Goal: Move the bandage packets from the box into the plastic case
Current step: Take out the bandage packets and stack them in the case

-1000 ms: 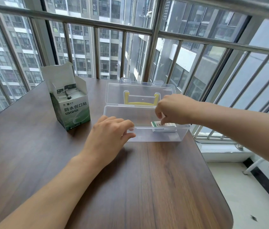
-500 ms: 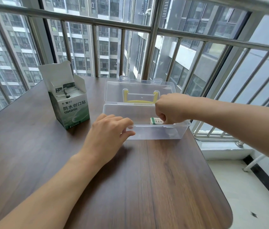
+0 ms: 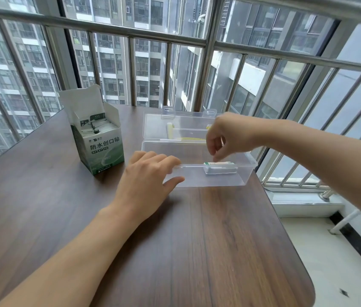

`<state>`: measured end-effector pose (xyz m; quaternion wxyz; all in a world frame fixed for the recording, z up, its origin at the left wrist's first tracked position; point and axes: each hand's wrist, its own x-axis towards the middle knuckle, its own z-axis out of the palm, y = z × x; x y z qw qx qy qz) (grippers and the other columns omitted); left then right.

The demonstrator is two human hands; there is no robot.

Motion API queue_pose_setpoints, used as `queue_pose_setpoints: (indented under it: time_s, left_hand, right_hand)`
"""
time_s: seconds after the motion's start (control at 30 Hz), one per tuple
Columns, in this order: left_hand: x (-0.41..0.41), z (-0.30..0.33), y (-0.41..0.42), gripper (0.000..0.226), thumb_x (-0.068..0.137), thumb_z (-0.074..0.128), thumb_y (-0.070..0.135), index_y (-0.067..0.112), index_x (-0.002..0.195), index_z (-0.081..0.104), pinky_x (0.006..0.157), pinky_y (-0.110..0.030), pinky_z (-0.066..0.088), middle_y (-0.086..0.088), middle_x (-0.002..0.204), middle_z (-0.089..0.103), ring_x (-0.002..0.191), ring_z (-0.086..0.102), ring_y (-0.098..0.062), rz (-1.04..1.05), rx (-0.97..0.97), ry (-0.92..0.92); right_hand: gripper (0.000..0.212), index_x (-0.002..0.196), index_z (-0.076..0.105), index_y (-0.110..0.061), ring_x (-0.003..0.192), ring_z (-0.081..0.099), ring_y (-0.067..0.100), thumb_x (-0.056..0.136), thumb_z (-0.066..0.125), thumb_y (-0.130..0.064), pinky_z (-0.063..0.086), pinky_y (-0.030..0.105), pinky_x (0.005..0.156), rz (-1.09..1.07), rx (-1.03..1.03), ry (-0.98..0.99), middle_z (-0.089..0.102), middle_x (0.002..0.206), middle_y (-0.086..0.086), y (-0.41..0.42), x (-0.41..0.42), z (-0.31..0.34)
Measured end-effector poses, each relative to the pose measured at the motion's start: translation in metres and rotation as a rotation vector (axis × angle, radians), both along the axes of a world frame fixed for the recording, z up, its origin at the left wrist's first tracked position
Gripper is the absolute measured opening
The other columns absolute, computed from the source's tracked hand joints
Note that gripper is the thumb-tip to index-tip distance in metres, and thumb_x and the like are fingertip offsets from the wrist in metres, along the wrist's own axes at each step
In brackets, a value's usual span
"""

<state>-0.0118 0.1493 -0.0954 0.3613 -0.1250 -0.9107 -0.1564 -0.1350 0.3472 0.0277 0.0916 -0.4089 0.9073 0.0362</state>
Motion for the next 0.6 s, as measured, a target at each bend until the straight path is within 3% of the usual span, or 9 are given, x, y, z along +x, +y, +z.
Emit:
queue_pose_setpoints:
  time_s: [0.13,0.23,0.33,0.43,0.6]
  left_hand:
    - [0.000,-0.001,0.000,0.022,0.075,0.084,0.034,0.022,0.087,0.069,0.077,-0.033,0.035,0.010,0.074,0.067,0.071,0.064,-0.023,0.005,-0.017,-0.020]
    - [0.000,-0.001,0.001,0.023,0.075,0.083,0.034,0.022,0.087,0.069,0.077,-0.033,0.035,0.010,0.074,0.067,0.072,0.064,-0.023,0.006,-0.006,-0.031]
    - [-0.001,0.000,0.000,0.026,0.075,0.084,0.037,0.022,0.090,0.069,0.080,-0.032,0.036,0.008,0.080,0.069,0.077,0.065,-0.024,0.021,0.003,-0.026]
    - [-0.001,0.001,-0.001,0.031,0.073,0.085,0.039,0.022,0.095,0.070,0.085,-0.032,0.037,0.007,0.088,0.071,0.084,0.066,-0.024,0.026,0.009,-0.010]
    - [-0.002,0.001,-0.002,0.039,0.075,0.083,0.043,0.020,0.104,0.071,0.091,-0.031,0.036,0.005,0.094,0.071,0.090,0.066,-0.024,0.037,0.011,0.023]
  right_hand:
    - [0.027,0.062,0.065,-0.023,0.055,0.070,0.014,0.074,0.059,0.001,0.052,0.021,0.049,-0.003,0.295,0.010,0.071,0.064,0.000,-0.005,-0.001,-0.020]
    - [0.027,0.050,0.055,-0.022,0.052,0.064,0.022,0.064,0.051,0.001,0.056,0.033,0.053,0.018,0.257,0.071,0.063,0.055,-0.002,-0.006,-0.009,-0.029]
    - [0.023,0.044,0.045,-0.019,0.051,0.042,0.022,0.056,0.043,0.000,0.044,0.030,0.049,0.074,0.232,0.122,0.048,0.049,-0.003,-0.009,-0.011,-0.030]
    - [0.030,0.047,0.051,-0.022,0.049,0.050,0.018,0.065,0.057,0.001,0.043,0.026,0.048,0.015,0.191,0.101,0.054,0.050,-0.007,-0.008,-0.011,-0.029]
    - [0.020,0.064,0.069,-0.018,0.044,0.062,0.005,0.078,0.083,-0.021,0.049,0.017,0.049,-0.062,0.009,-0.028,0.069,0.056,-0.004,-0.011,-0.006,-0.003]
